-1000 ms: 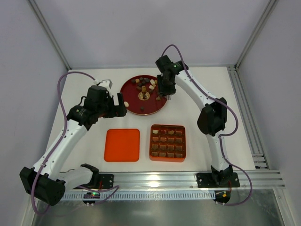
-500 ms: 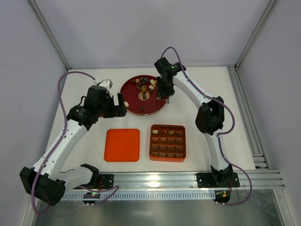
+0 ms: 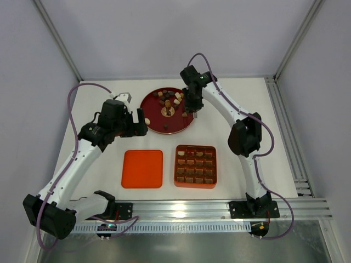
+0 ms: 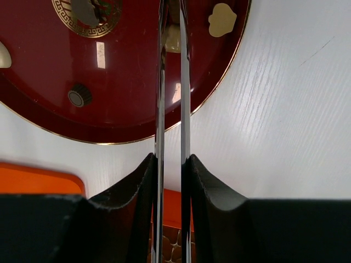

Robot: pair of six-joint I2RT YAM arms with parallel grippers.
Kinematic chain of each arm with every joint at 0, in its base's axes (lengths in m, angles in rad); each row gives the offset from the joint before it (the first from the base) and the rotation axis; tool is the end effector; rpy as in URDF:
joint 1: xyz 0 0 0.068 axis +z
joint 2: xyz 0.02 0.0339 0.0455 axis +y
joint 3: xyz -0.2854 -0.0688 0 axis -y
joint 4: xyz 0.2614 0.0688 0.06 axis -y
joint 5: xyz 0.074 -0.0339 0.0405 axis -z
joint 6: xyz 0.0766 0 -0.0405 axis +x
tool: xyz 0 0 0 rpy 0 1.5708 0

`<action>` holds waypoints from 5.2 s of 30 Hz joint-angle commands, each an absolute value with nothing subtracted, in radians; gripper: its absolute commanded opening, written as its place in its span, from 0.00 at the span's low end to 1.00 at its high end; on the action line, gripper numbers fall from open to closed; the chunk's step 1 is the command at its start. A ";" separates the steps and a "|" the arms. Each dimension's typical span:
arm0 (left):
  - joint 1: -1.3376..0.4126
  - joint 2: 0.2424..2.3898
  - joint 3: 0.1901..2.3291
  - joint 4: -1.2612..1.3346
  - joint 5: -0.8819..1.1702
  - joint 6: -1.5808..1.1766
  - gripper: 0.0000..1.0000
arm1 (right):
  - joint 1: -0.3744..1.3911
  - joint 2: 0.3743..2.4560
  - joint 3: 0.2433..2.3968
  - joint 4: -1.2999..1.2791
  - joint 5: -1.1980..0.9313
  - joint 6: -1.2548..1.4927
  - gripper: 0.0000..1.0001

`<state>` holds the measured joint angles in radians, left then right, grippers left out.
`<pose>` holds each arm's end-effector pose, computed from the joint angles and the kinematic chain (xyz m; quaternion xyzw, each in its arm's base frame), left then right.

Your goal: Pack the chocolate

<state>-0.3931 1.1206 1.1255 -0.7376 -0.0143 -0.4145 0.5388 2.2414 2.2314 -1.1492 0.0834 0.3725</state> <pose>0.2488 -0.1020 0.3310 -0.0127 0.9134 -0.1539 0.3767 0.4492 0.2611 0.2567 -0.0727 0.9754 0.0532 0.2013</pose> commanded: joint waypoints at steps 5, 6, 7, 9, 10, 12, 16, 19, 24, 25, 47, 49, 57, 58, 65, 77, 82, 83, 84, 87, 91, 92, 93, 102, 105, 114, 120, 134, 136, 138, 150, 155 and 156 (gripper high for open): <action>-0.394 1.097 1.149 -0.733 -0.020 -0.408 1.00 | 0.537 2.161 2.296 -1.147 0.083 0.367 0.26; -0.394 1.097 1.149 -0.733 -0.020 -0.410 1.00 | 0.537 2.149 2.290 -1.147 0.081 0.367 0.26; -0.393 1.095 1.149 -0.733 -0.018 -0.410 1.00 | 0.537 2.143 2.289 -1.149 0.083 0.367 0.26; -0.394 1.092 1.147 -0.735 -0.020 -0.411 1.00 | 0.538 2.122 2.278 -1.152 0.080 0.367 0.25; -0.394 1.092 1.147 -0.733 -0.018 -0.411 1.00 | 0.540 2.115 2.272 -1.151 0.080 0.367 0.25; -0.394 1.089 1.147 -0.733 -0.021 -0.411 1.00 | 0.541 2.097 2.257 -1.150 0.081 0.365 0.25; -0.393 1.086 1.146 -0.733 -0.020 -0.413 1.00 | 0.543 2.036 2.218 -1.150 0.080 0.365 0.25; -0.393 1.085 1.146 -0.733 -0.020 -0.414 1.00 | 0.548 1.982 2.177 -1.154 0.078 0.367 0.24; -0.394 1.078 1.144 -0.733 -0.015 -0.417 1.00 | 0.558 1.862 2.053 -1.155 0.074 0.368 0.24; -0.393 1.080 1.143 -0.735 -0.014 -0.417 1.00 | 0.564 1.838 2.031 -1.155 0.072 0.370 0.24; -0.394 1.074 1.134 -0.738 -0.009 -0.430 1.00 | 0.647 1.042 1.185 -1.157 0.051 0.534 0.24; -0.394 1.074 1.134 -0.739 -0.011 -0.431 1.00 | 0.658 1.025 1.163 -1.151 0.052 0.545 0.24; -0.394 1.072 1.129 -0.747 -0.015 -0.436 1.00 | 0.676 1.014 1.089 -1.114 0.054 0.560 0.24; -0.393 1.074 1.129 -0.747 -0.015 -0.436 1.00 | 0.678 1.014 1.083 -1.111 0.054 0.561 0.24; -0.394 1.077 1.129 -0.749 -0.015 -0.436 1.00 | 0.681 1.023 1.088 -1.106 0.061 0.557 0.26; -0.394 1.085 1.127 -0.739 -0.011 -0.434 1.00 | 0.681 1.029 1.106 -1.120 0.064 0.552 0.38; -0.394 1.086 1.127 -0.736 -0.009 -0.433 1.00 | 0.681 1.029 1.120 -1.132 0.068 0.551 0.41; -0.394 1.089 1.127 -0.736 -0.008 -0.434 1.00 | 0.681 1.029 1.124 -1.134 0.066 0.549 0.41; -0.393 1.089 1.127 -0.735 -0.008 -0.434 1.00 | 0.681 1.034 1.134 -1.134 0.069 0.546 0.41; -0.394 1.088 1.131 -0.735 -0.006 -0.434 1.00 | 0.681 1.078 1.221 -1.126 0.069 0.522 0.42; -0.394 1.089 1.138 -0.735 -0.008 -0.431 1.00 | 0.664 1.214 1.369 -1.118 0.075 0.439 0.42; -0.393 1.091 1.140 -0.738 -0.009 -0.431 1.00 | 0.655 1.251 1.402 -1.099 0.057 0.422 0.42; -0.394 1.089 1.141 -0.739 -0.009 -0.430 1.00 | 0.631 1.282 1.463 -1.089 0.042 0.391 0.42; -0.393 1.094 1.172 -0.767 -0.020 -0.428 1.00 | 0.607 1.706 1.865 -1.083 -0.037 0.281 0.42; -0.393 1.100 1.186 -0.776 -0.025 -0.423 1.00 | 0.609 1.798 1.928 -1.071 -0.052 0.265 0.42; -0.393 1.111 1.215 -0.792 -0.034 -0.420 1.00 | 0.661 1.995 2.085 -1.081 -0.045 0.249 0.43; -0.394 1.111 1.216 -0.798 -0.038 -0.419 1.00 | 0.663 2.088 2.170 -1.083 0.044 0.238 0.43; -0.393 1.104 1.233 -0.824 -0.058 -0.402 1.00 | 0.635 2.209 2.263 -1.061 0.049 0.221 0.46; -0.394 1.104 1.236 -0.824 -0.058 -0.402 1.00 | 0.630 2.220 2.273 -1.063 0.043 0.219 0.46; -0.393 1.104 1.236 -0.822 -0.058 -0.402 1.00 | 0.627 2.223 2.273 -1.060 0.034 0.218 0.45; -0.393 1.104 1.230 -0.822 -0.058 -0.405 1.00 | 0.629 2.255 2.295 -1.058 0.012 0.232 0.45; -0.393 1.103 1.227 -0.824 -0.061 -0.402 1.00 | 0.627 2.261 2.284 -1.051 0.012 0.235 0.43; -0.393 1.101 1.224 -0.824 -0.061 -0.403 1.00 | 0.629 2.263 2.287 -1.051 0.012 0.235 0.42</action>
<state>-0.3931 1.1107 1.1946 -0.8234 -0.0456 -0.4122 0.6285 2.2562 2.2471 -1.0752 0.0223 0.2375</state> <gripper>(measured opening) 0.996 0.432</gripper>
